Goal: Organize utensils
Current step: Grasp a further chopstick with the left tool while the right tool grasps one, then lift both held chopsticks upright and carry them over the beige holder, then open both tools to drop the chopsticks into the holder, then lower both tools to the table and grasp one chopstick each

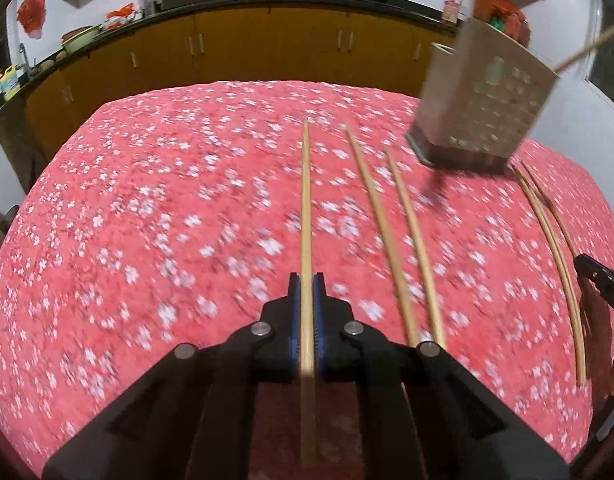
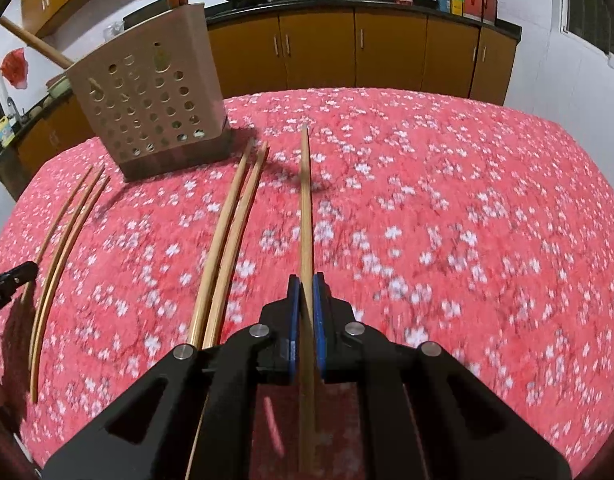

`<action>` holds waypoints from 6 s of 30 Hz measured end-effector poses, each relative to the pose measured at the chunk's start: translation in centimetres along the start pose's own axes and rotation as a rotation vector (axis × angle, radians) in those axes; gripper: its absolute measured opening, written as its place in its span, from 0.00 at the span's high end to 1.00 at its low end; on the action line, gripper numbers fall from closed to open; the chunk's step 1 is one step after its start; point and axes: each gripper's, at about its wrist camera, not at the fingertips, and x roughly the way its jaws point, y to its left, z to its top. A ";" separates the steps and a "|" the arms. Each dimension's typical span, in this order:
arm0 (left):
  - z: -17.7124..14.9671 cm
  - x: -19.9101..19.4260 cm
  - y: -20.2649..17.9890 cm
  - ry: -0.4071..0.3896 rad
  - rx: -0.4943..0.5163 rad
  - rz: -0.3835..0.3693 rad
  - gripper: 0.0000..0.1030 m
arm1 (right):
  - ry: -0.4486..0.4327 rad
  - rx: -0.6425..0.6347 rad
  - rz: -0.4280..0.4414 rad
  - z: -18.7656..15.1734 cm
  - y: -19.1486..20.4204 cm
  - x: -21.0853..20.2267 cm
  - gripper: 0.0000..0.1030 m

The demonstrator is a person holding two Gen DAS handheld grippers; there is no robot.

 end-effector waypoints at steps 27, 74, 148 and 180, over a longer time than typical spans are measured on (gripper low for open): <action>-0.5 -0.9 2.3 -0.024 -0.062 -0.063 0.91 | -0.006 0.030 0.020 0.7 -0.5 0.6 0.92; 5.5 -14.8 0.3 -0.371 -0.028 -0.090 0.93 | -0.383 0.015 0.036 5.7 -0.2 -11.7 0.93; 6.4 -13.7 -0.6 -0.403 -0.075 -0.078 0.58 | -0.310 0.128 0.000 7.8 -2.0 -9.6 0.65; -2.8 -3.1 -2.6 -0.008 0.008 -0.163 0.79 | 0.025 0.026 0.037 -0.7 0.4 -0.7 0.93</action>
